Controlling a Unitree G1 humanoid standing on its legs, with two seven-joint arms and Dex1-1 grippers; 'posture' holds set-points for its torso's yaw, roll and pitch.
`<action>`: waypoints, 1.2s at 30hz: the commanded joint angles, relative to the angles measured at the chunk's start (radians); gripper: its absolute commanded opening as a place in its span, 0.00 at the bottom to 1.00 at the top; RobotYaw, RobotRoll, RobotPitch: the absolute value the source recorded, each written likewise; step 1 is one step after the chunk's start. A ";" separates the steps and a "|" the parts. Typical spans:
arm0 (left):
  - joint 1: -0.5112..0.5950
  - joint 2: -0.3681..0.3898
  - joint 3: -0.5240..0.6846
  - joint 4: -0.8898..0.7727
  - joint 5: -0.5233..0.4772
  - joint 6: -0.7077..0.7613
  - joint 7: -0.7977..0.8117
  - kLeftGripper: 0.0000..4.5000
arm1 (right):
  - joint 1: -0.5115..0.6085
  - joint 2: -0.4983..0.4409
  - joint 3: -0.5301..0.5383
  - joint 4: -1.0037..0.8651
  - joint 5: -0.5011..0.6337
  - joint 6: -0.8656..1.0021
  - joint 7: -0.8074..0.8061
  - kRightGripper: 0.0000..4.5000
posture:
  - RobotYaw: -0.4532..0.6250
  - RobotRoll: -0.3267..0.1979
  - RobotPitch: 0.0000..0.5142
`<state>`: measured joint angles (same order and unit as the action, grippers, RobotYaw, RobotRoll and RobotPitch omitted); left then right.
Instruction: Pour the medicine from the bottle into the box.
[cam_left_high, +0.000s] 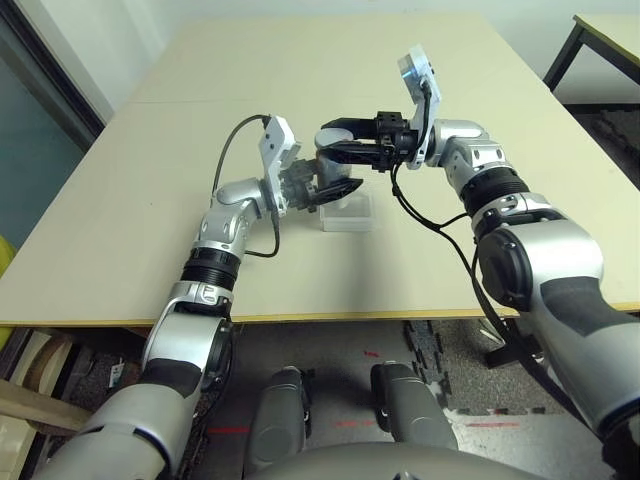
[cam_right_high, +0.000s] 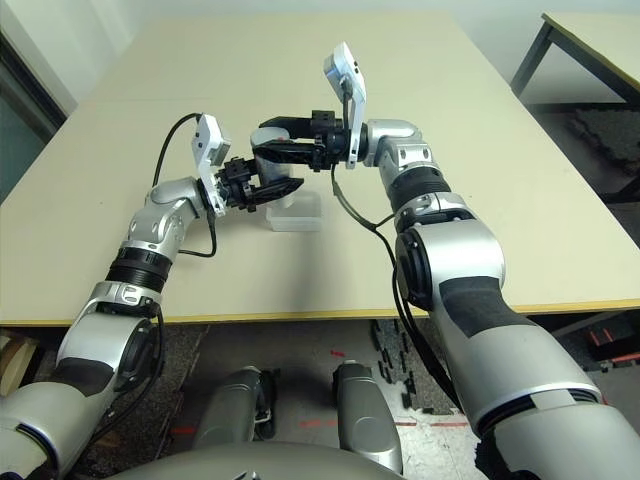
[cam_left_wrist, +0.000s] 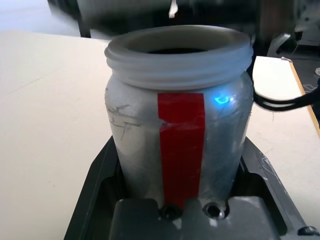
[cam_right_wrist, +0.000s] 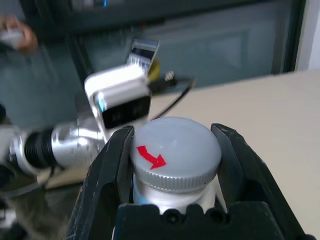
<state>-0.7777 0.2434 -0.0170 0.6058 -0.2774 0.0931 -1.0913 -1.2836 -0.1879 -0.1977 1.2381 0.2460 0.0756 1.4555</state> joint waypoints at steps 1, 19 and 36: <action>-0.007 0.002 0.002 0.005 -0.002 0.004 0.005 0.59 | -0.026 -0.016 -0.046 -0.016 0.049 0.047 -0.013 0.57 | 0.28 0.62 0.17; -0.007 0.009 0.017 0.015 -0.004 0.001 0.025 0.59 | 0.035 -0.121 -0.063 -0.012 0.009 0.012 -0.331 0.57 | 0.28 0.62 0.18; -0.019 0.010 0.027 0.039 -0.004 -0.008 0.035 0.59 | 0.163 -0.235 -0.036 -0.061 -0.048 0.047 -0.587 0.57 | 0.27 0.62 0.22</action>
<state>-0.7795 0.2491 0.0026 0.6389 -0.2774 0.0930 -1.0586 -1.1413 -0.4029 -0.2447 1.1966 0.2110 0.1067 0.8942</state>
